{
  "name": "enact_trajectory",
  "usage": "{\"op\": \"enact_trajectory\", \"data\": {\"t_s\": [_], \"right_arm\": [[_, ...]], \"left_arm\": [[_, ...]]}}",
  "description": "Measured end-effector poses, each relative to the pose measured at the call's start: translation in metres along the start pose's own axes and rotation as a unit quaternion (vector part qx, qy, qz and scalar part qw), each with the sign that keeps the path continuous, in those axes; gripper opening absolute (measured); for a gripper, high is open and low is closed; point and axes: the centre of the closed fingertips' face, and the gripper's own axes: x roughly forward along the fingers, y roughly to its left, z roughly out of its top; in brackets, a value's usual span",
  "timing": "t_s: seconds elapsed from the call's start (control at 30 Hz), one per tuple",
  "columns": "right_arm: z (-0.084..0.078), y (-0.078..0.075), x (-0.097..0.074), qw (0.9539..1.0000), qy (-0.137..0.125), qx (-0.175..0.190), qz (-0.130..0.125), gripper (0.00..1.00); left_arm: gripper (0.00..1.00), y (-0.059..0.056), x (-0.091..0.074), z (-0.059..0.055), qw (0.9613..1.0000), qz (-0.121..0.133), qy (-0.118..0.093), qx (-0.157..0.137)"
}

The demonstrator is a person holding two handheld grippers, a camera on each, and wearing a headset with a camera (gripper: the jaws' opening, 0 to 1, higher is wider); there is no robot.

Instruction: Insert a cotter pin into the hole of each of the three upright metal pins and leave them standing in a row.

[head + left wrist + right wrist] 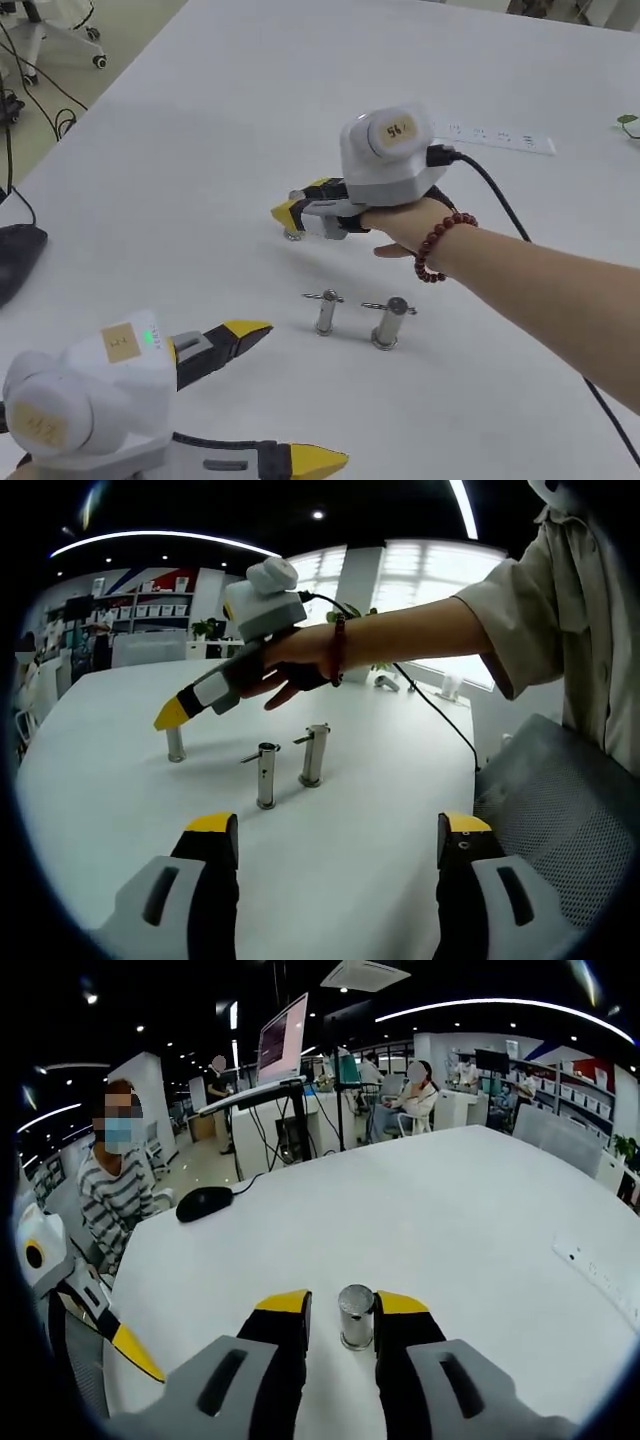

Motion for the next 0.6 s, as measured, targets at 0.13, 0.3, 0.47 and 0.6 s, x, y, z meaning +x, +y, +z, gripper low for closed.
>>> {"op": "enact_trajectory", "data": {"t_s": [0.13, 0.3, 0.47, 0.6], "right_arm": [[0.0001, -0.0009, -0.0003, 1.0, -0.003, 0.002, -0.004, 0.24], [-0.0004, -0.0044, -0.0012, 0.9999, -0.005, 0.002, -0.012, 0.18], [-0.001, -0.0075, -0.0008, 0.9999, -0.004, -0.005, -0.014, 0.15], [-0.0008, -0.0091, 0.0005, 0.9999, -0.003, -0.005, -0.016, 0.14]], "left_arm": [[0.8, -0.0004, 0.0008, -0.0031, 1.0, -0.001, 0.006, -0.001], [0.79, -0.0016, 0.0012, -0.0036, 1.0, -0.004, 0.006, -0.003], [0.79, -0.0005, 0.0004, -0.0028, 1.0, -0.003, 0.006, -0.002], [0.78, 0.0003, -0.0005, -0.0048, 0.9999, -0.001, 0.011, 0.0]]}}
